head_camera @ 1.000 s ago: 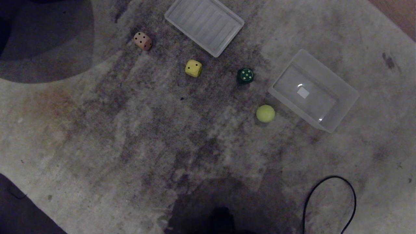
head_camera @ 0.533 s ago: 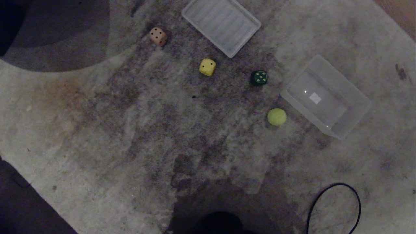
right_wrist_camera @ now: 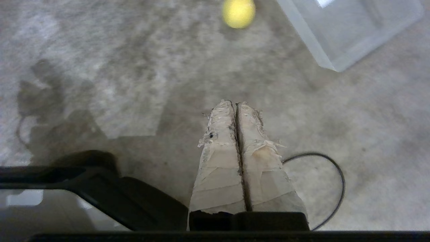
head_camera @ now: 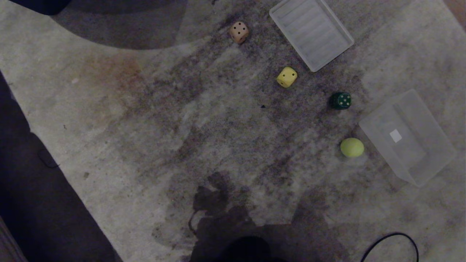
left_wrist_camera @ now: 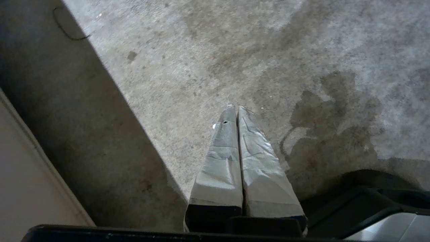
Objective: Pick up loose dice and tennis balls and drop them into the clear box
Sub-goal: Pick up the ball on the floor
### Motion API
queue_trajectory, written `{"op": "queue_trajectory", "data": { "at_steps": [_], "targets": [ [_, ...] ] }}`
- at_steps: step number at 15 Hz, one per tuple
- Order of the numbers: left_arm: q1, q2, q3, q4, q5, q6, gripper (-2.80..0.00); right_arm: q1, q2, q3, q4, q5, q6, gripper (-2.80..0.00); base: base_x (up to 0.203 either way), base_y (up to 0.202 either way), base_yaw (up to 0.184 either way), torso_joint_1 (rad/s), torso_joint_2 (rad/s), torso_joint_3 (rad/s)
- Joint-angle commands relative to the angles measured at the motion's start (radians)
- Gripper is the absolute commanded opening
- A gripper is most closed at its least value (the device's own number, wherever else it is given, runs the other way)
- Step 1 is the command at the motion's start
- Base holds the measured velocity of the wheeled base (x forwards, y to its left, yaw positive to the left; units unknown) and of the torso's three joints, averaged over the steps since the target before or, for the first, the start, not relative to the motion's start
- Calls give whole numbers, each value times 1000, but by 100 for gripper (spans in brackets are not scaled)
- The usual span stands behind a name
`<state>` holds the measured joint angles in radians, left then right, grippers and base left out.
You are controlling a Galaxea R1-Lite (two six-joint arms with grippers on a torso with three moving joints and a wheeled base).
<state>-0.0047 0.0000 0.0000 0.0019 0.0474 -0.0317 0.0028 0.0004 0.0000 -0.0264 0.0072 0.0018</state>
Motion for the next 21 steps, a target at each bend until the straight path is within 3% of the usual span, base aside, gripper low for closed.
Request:
{"op": "queue_trajectory", "data": {
  "at_steps": [1,5,7,11,15,17,21],
  "targets": [
    [0,2,2,0,2,-2,-280,0,0,11,-1,0,-3,-280,0,0,0,0,0,0],
    [0,2,2,-2,2,-2,-280,-1,1,4,10,-7,-1,-280,0,0,0,0,0,0],
    [0,2,2,-2,2,-2,-280,-1,58,-75,59,-9,1,-280,0,0,0,0,0,0],
    [0,2,2,-2,2,-2,-280,-5,441,-265,94,-10,33,-280,0,0,0,0,0,0],
    [0,2,2,0,2,-2,-280,-14,941,-374,-166,-38,89,-280,0,0,0,0,0,0],
    [0,2,2,-1,2,-2,-280,-9,1185,-415,-338,-75,142,-280,0,0,0,0,0,0],
    [0,2,2,0,2,-2,-280,1,1560,-497,-559,-116,256,-280,0,0,0,0,0,0]
  ]
}}
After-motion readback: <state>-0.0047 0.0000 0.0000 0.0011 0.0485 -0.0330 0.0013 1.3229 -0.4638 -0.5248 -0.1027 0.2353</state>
